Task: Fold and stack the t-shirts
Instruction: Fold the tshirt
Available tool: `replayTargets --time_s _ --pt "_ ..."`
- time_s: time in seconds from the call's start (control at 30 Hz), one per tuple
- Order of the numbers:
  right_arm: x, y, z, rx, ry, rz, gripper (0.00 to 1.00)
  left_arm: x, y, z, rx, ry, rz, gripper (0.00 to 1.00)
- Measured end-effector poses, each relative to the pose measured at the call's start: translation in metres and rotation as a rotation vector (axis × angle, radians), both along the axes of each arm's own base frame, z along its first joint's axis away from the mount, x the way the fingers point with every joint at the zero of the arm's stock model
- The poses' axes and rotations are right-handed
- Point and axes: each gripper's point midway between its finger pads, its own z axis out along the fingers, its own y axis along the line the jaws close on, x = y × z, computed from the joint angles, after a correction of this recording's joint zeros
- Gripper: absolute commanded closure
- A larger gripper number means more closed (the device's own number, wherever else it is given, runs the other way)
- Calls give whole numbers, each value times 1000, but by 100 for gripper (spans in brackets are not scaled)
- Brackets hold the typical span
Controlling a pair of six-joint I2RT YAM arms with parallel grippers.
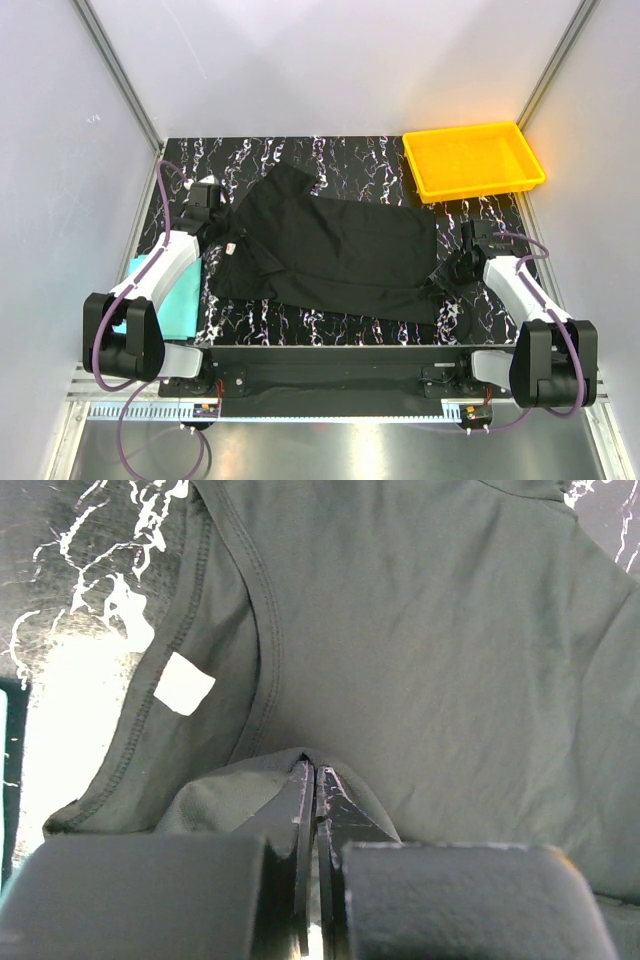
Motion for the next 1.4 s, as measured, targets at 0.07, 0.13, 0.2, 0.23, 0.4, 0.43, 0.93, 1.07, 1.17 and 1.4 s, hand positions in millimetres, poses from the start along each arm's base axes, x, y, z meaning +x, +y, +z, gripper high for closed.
replayTargets --time_s 0.07,0.13,0.2,0.23,0.4,0.43,0.93,1.07,1.17,1.4 --pt "-1 1 -5 9 14 -28 64 0 -1 0 -6 1 -5 100" --pt "-1 0 -8 21 22 -59 61 -1 -2 0 -9 1 -8 100" --pt "2 -2 -10 28 25 -97 60 -1 -3 0 -12 1 -11 100" --pt "4 -3 -12 30 29 -108 60 -1 -3 0 -13 2 -12 100" --pt "7 -5 -23 36 54 -137 60 -1 -4 1 -20 3 -17 100" --pt "6 -5 -25 36 61 -139 60 -1 -5 1 -21 3 -18 100" --pt "9 -7 -42 35 95 -144 93 -1 -5 1 -22 3 -21 100" --pt "6 -7 -38 32 85 -138 100 -1 -5 1 -23 2 -21 100" --pt "4 -7 -34 29 76 -131 100 -1 -5 1 -23 2 -21 100" --pt "2 -9 -30 16 87 -113 100 10 -8 7 -27 -8 -24 100"
